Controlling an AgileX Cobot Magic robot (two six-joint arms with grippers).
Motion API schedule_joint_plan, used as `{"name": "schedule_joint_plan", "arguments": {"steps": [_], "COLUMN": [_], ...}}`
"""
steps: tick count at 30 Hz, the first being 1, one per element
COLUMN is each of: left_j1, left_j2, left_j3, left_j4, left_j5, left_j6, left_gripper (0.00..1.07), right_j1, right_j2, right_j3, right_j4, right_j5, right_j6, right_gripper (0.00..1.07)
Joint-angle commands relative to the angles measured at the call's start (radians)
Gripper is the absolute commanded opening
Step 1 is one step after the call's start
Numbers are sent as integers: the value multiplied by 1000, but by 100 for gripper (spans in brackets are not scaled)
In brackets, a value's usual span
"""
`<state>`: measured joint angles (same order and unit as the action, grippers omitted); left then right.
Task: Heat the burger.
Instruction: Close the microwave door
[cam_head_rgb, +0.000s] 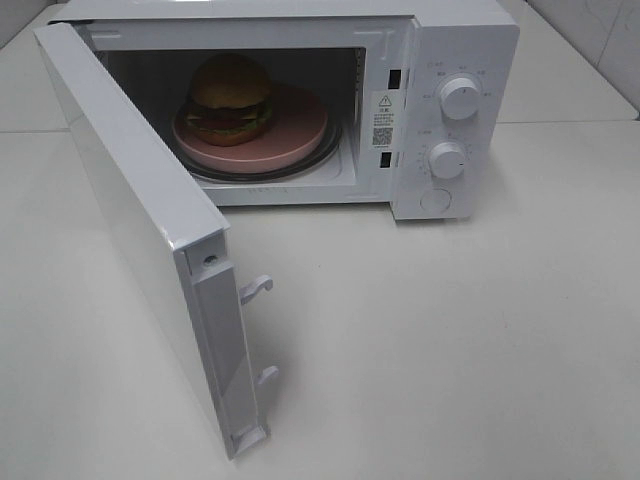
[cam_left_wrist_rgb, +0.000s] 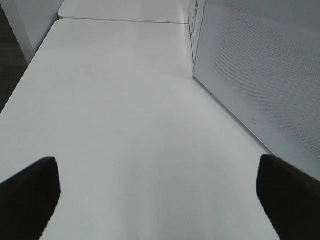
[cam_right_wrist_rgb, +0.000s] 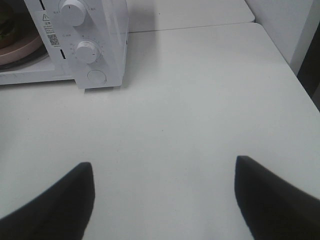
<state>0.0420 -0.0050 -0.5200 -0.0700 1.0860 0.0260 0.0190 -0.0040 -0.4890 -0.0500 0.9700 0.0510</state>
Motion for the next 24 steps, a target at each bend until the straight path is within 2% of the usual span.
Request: {"name": "schedule_joint_plan", "arguments": {"steps": [1, 17, 20, 22, 23, 24], "left_j1": [-2, -2, -2, -2, -2, -2], "left_j2": [-6, 2, 33, 91, 91, 140], "left_j3": [5, -4, -29, -35, -35, -32], "left_j4": [7, 11, 7, 11, 11, 11], "left_j5": [-15, -23, -79, -185, -185, -271], "left_j6": [-1, -1, -1, -1, -1, -1], "left_gripper": [102, 102, 98, 86, 86, 70], "right_j1": [-6, -6, -6, -6, -6, -6], "right_j2": [-29, -29, -29, -29, -29, -29], "right_j3": [1, 1, 1, 1, 1, 1], "right_j4": [-2, -2, -2, -2, -2, -2], "right_j5": [-6, -6, -6, -6, -6, -6], "right_j6": [-8, -8, -8, -8, -8, -8], "right_gripper": [76, 76, 76, 76, 76, 76]}}
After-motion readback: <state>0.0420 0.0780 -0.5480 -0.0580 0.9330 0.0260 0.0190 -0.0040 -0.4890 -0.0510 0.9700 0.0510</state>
